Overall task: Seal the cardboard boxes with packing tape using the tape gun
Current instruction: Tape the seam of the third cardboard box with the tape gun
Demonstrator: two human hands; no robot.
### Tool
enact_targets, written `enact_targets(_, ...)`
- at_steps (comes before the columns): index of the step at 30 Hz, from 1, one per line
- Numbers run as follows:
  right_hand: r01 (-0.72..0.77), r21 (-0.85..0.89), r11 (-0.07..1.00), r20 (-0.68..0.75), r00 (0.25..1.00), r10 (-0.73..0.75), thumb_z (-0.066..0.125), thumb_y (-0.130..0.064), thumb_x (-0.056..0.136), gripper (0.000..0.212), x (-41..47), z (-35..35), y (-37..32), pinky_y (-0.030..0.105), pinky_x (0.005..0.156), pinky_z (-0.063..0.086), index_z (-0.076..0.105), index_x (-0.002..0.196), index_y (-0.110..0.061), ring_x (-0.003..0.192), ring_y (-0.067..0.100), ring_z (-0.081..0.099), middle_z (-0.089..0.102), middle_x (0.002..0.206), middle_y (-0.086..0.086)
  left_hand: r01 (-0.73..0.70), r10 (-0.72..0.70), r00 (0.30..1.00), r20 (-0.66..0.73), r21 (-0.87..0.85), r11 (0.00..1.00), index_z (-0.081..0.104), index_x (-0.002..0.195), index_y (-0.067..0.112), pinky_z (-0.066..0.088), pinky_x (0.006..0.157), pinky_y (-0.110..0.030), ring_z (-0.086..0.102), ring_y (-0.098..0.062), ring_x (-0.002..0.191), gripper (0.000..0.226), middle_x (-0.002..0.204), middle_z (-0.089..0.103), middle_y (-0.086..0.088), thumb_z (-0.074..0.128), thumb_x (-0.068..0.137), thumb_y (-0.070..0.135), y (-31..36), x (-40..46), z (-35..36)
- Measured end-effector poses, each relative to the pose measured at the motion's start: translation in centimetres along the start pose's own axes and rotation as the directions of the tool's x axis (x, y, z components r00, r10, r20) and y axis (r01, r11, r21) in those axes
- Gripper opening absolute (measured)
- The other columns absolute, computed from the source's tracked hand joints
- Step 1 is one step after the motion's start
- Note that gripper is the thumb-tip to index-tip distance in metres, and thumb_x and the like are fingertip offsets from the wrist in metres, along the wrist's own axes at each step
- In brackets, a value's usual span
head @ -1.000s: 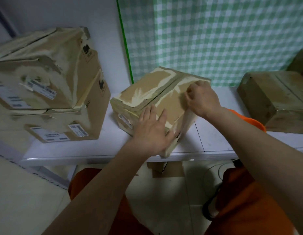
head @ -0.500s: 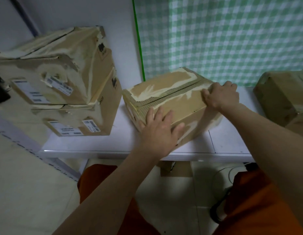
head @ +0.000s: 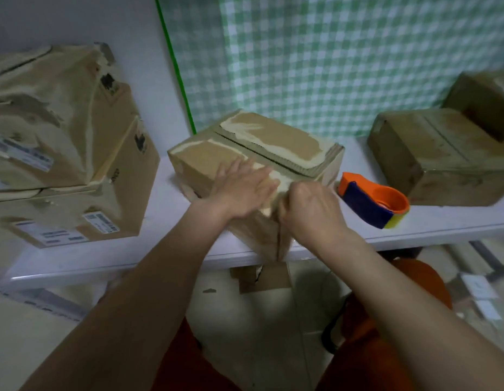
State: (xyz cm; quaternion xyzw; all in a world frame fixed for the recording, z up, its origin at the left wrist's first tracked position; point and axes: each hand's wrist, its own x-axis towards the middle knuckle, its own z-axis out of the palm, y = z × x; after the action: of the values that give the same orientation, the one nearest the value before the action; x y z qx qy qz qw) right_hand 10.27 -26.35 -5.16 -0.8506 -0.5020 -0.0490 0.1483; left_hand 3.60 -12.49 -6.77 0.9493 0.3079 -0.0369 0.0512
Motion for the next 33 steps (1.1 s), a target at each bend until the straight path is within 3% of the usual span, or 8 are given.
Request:
enact_targets(5, -0.024, 0.080, 0.997, -0.108, 0.994, 0.032, 0.042, -0.026, 0.093, 0.032, 1.4, 0.3, 1.7, 0.034, 0.061, 0.038, 0.059, 0.074, -0.007, 0.079, 0.035, 0.061, 0.063, 0.080, 0.015, -0.161, 0.161, 0.987, 0.024, 0.027, 0.987, 0.000, 0.152, 0.032, -0.002, 0.120, -0.044, -0.007, -0.020, 0.148, 0.058, 0.161, -0.007, -0.001, 0.025, 0.101, 0.043, 3.0, -1.2, 0.5)
enact_targets(8, -0.062, 0.104, 0.993, -0.169, 0.982, 0.079, 0.045, -0.026, 0.094, 0.031, 4.6, 1.0, 4.3, 0.039, 0.076, 0.040, 0.063, 0.098, -0.001, 0.102, 0.036, 0.050, 0.058, 0.107, 0.020, -0.201, 0.201, 0.979, -0.011, 0.049, 0.978, 0.002, 0.153, 0.030, -0.001, 0.120, -0.044, -0.006, -0.017, 0.148, 0.064, 0.161, -0.005, 0.002, 0.021, 0.098, 0.057, 3.9, -2.4, 1.1)
enact_targets(12, -0.170, -0.051, 0.984, -0.003, 0.985, 0.170, 0.045, -0.042, 0.094, 0.050, 8.1, 2.0, 6.8, 0.044, 0.099, 0.034, 0.049, 0.124, -0.002, 0.120, 0.039, 0.042, 0.049, 0.129, 0.023, -0.279, 0.281, 0.958, -0.056, 0.040, 0.960, 0.010, 0.153, 0.031, 0.000, 0.119, -0.035, 0.001, -0.014, 0.148, 0.053, 0.161, 0.005, 0.007, 0.024, 0.103, 0.042, 2.8, -3.8, 1.1)
enact_targets(15, -0.281, 0.007, 0.960, 0.113, 0.954, 0.278, 0.038, -0.054, 0.094, 0.056, 8.4, 2.6, 7.5, 0.047, 0.093, 0.037, 0.044, 0.123, -0.006, 0.115, 0.041, 0.049, 0.051, 0.126, 0.023, -0.288, 0.284, 0.955, -0.085, -0.029, 0.957, 0.015, 0.152, 0.030, 0.002, 0.120, -0.034, 0.004, -0.011, 0.147, 0.052, 0.160, 0.009, 0.010, 0.032, 0.104, 0.024, 0.1, -4.9, 1.0)
enact_targets(18, -0.275, 0.050, 0.960, 0.083, 0.959, 0.271, 0.033, -0.052, 0.097, 0.054, 7.2, 3.5, 6.4, 0.043, 0.082, 0.040, 0.043, 0.117, -0.003, 0.106, 0.041, 0.055, 0.056, 0.117, 0.024, -0.204, 0.195, 0.972, -0.131, -0.056, 0.977, 0.018, 0.152, 0.026, 0.000, 0.120, -0.031, 0.005, -0.010, 0.147, 0.062, 0.160, 0.012, 0.008, 0.035, 0.097, 0.002, -2.2, -5.3, 1.1)
enact_targets(24, -0.187, -0.038, 0.982, 0.066, 0.980, 0.189, 0.026, -0.043, 0.097, 0.044, 5.8, 4.5, 4.8, 0.038, 0.067, 0.037, 0.044, 0.112, -0.005, 0.086, 0.037, 0.058, 0.058, 0.097, 0.018, -0.083, 0.085, 0.968, -0.234, 0.017, 0.996, 0.016, 0.153, 0.020, 0.001, 0.120, -0.034, 0.007, -0.015, 0.148, 0.059, 0.160, 0.013, 0.000, 0.030, 0.101, 0.044, -1.4, -4.0, 2.2)
enact_targets(30, -0.281, 0.186, 0.942, 0.017, 0.959, 0.283, 0.024, -0.039, 0.102, 0.049, 5.6, 3.9, 7.8, 0.042, 0.080, 0.039, 0.055, 0.101, -0.002, 0.103, 0.042, 0.054, 0.060, 0.110, 0.025, -0.142, 0.170, 0.930, -0.325, 0.107, 0.984, 0.017, 0.151, 0.035, 0.013, 0.117, -0.031, 0.016, -0.017, 0.146, 0.047, 0.158, 0.020, 0.009, 0.017, 0.104, 0.040, 1.9, -1.5, 2.9)
enact_targets(33, -0.402, 0.088, 0.912, -0.065, 0.911, 0.408, 0.038, -0.036, 0.099, 0.045, 5.6, 5.3, 11.2, 0.045, 0.090, 0.040, 0.053, 0.111, 0.004, 0.110, 0.043, 0.049, 0.054, 0.118, 0.028, -0.147, 0.205, 0.910, -0.360, 0.184, 0.972, 0.015, 0.150, 0.037, 0.020, 0.115, -0.030, 0.019, -0.016, 0.146, 0.046, 0.157, 0.021, 0.013, 0.017, 0.105, 0.038, 1.9, -1.1, 3.7)
